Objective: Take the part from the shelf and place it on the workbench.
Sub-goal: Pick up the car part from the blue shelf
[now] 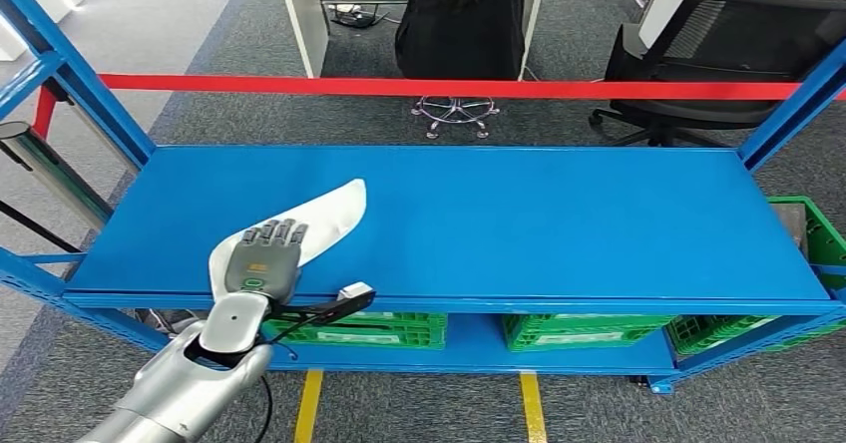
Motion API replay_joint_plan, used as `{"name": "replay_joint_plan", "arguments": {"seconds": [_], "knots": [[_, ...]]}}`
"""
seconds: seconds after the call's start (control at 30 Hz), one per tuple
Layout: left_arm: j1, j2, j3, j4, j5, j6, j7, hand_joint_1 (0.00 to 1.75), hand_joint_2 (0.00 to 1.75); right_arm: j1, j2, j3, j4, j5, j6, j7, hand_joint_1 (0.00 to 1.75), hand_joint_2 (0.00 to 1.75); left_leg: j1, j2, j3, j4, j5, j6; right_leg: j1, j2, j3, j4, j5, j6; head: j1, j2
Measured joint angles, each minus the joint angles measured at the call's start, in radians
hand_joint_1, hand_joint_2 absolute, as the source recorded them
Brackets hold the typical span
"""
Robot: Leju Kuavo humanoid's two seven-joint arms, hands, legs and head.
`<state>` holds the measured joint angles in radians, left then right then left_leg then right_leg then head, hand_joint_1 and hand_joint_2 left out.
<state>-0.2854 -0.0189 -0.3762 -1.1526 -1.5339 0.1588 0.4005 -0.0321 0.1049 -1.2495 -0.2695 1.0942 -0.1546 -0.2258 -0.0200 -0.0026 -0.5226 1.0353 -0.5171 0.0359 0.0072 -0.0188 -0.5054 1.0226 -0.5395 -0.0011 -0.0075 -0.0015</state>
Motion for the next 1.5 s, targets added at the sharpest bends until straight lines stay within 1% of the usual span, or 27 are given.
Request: {"name": "replay_joint_plan", "arguments": {"seconds": [0.6, 0.9, 1.3, 1.4, 1.5], "knots": [[0.005, 0.014, -0.001, 0.006, 0.000, 0.010, -0.003, 1.75, 1.75, -0.001, 0.000, -0.007, 0.000, 0.008, -0.001, -0.004, 0.00, 0.00, 0.000, 0.000, 0.000, 0.000, 0.000, 0.000, 0.000, 0.000, 0.000, 0.000, 0.000, 0.000, 0.000, 0.000], [0.011, 0.023, -0.002, 0.005, 0.000, 0.055, -0.076, 1.75, 1.75, -0.001, 0.000, -0.019, 0.000, 0.015, 0.004, -0.011, 0.00, 0.00, 0.000, 0.000, -0.001, 0.000, 0.000, 0.000, 0.000, 0.000, -0.001, 0.000, 0.000, 0.000, 0.000, 0.000], [0.017, 0.027, 0.000, 0.002, 0.000, 0.074, -0.097, 1.75, 1.75, -0.001, 0.000, -0.025, 0.000, 0.016, 0.006, -0.012, 0.00, 0.00, 0.000, 0.000, -0.001, 0.000, 0.000, 0.000, 0.000, 0.000, -0.001, 0.000, 0.000, 0.000, 0.000, 0.000], [0.025, 0.026, 0.006, -0.007, 0.000, 0.093, -0.128, 1.75, 1.75, -0.001, 0.000, -0.027, 0.000, 0.018, 0.006, -0.015, 0.00, 0.00, 0.000, 0.000, -0.001, 0.000, 0.000, 0.000, 0.000, 0.000, -0.001, 0.000, 0.000, 0.000, 0.000, 0.000], [0.044, 0.017, 0.020, -0.026, 0.002, 0.120, -0.184, 1.75, 1.75, 0.000, 0.000, -0.032, 0.000, 0.019, 0.006, -0.017, 0.00, 0.00, 0.000, 0.000, -0.002, 0.000, 0.000, 0.000, 0.000, 0.000, -0.002, 0.000, 0.000, 0.000, 0.000, 0.000]]}}
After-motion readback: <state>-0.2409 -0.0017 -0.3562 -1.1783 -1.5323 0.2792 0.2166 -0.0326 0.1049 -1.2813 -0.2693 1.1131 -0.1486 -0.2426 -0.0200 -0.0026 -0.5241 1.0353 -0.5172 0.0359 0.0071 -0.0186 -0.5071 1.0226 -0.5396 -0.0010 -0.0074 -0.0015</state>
